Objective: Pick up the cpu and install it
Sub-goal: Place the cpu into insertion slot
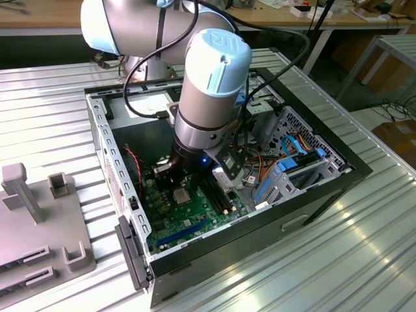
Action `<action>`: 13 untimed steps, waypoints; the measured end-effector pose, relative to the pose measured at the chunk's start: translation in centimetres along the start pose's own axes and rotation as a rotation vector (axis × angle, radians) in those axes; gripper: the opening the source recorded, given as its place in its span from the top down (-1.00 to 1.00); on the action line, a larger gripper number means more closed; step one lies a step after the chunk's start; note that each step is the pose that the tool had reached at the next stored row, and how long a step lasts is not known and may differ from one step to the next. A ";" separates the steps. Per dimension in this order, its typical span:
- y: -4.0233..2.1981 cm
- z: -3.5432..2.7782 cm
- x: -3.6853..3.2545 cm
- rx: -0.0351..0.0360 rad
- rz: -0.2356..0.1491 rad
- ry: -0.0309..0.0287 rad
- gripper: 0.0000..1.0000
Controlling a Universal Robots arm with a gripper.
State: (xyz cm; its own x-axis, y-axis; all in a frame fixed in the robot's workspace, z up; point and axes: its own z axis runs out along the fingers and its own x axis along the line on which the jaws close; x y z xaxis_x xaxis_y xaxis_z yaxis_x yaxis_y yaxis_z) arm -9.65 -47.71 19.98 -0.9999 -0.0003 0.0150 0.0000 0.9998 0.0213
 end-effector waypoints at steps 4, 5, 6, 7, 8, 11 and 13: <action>0.18 0.19 -0.01 0.0001 0.014 -0.0003 -0.22; 0.18 0.23 -0.01 0.0001 0.016 -0.0003 -0.22; 0.18 0.27 -0.05 0.0002 0.018 -0.0002 -0.22; 0.18 0.28 -0.11 0.0003 0.019 -0.0001 -0.22; 0.17 0.29 -0.19 0.0004 0.020 0.0002 -0.22; 0.17 0.34 -0.35 0.0004 0.022 -0.0003 -0.22; 0.17 0.39 -0.35 0.0003 0.023 -0.0003 -0.22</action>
State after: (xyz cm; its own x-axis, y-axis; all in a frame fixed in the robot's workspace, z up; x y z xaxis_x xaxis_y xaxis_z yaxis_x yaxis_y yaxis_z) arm -9.30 -47.52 19.59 -0.9996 0.0226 0.0153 0.0229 0.9995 0.0207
